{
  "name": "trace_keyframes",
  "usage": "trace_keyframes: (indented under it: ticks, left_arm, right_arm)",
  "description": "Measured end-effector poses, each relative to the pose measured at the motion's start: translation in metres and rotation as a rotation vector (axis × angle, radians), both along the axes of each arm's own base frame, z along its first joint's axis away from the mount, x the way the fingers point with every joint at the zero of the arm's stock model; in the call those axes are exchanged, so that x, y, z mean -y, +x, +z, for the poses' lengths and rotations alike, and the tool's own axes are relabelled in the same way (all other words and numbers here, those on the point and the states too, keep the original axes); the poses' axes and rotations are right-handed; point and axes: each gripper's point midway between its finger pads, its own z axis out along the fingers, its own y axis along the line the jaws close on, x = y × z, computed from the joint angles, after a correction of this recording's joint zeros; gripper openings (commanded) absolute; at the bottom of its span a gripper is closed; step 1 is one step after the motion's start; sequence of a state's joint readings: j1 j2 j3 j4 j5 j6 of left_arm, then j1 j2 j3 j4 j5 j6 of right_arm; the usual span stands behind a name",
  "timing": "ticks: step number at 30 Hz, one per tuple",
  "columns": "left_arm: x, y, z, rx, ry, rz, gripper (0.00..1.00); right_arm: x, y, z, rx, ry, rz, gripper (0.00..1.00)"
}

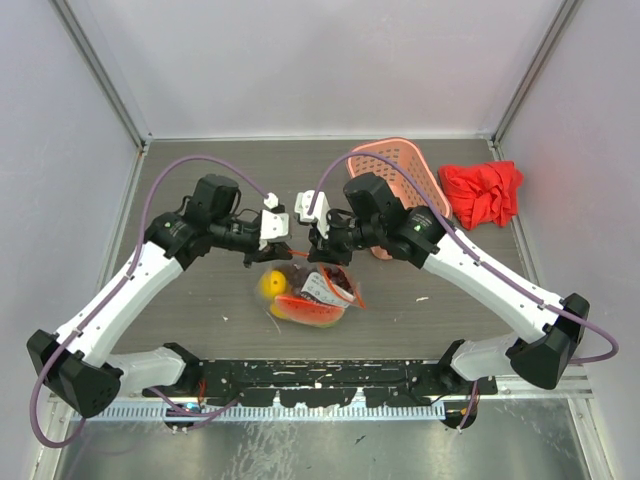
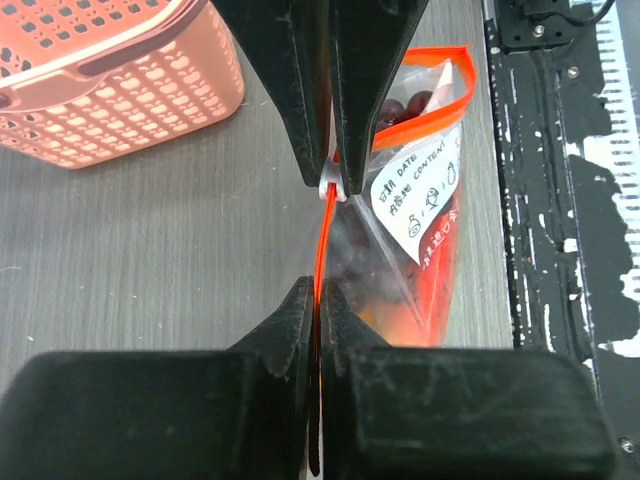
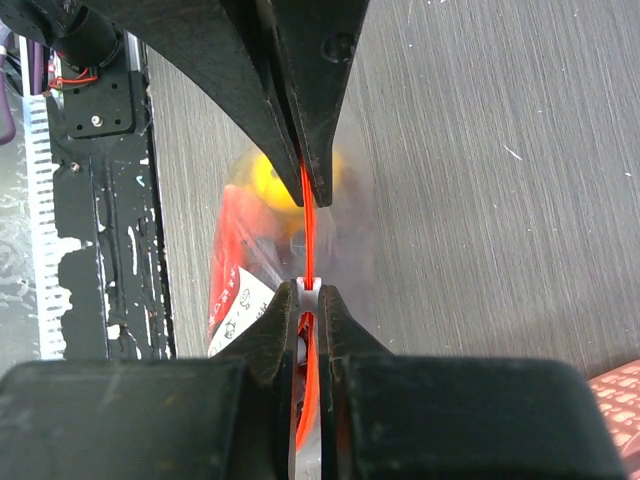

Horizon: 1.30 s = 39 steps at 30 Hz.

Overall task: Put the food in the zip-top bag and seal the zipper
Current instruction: Zip the zipper food storage bag at the center of the board.

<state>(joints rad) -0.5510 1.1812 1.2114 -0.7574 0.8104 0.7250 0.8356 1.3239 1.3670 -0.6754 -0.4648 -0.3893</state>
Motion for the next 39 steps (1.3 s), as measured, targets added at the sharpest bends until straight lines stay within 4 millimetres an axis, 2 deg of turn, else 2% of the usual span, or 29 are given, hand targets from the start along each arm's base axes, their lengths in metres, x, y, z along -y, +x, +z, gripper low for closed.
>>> trace_keyframes:
  ticks: [11, 21, 28, 39]
  left_arm:
    - [-0.007, 0.006, 0.002, 0.031, 0.032, 0.062, 0.0]
    - [-0.021, 0.017, 0.005, 0.065, 0.073, 0.185, 0.0]
    - [-0.032, 0.03, 0.002, 0.072, 0.11, 0.29, 0.0]
    - [-0.051, 0.048, 0.002, 0.08, 0.14, 0.44, 0.0]
  right_arm:
    - [0.005, 0.01, -0.002, 0.031, -0.024, -0.053, 0.0]
    - [0.024, 0.018, -0.008, 0.059, -0.073, -0.148, 0.0]
    - [0.044, 0.026, -0.016, 0.047, -0.115, -0.245, 0.0]
    - [0.091, 0.047, -0.03, 0.005, -0.178, -0.433, 0.0]
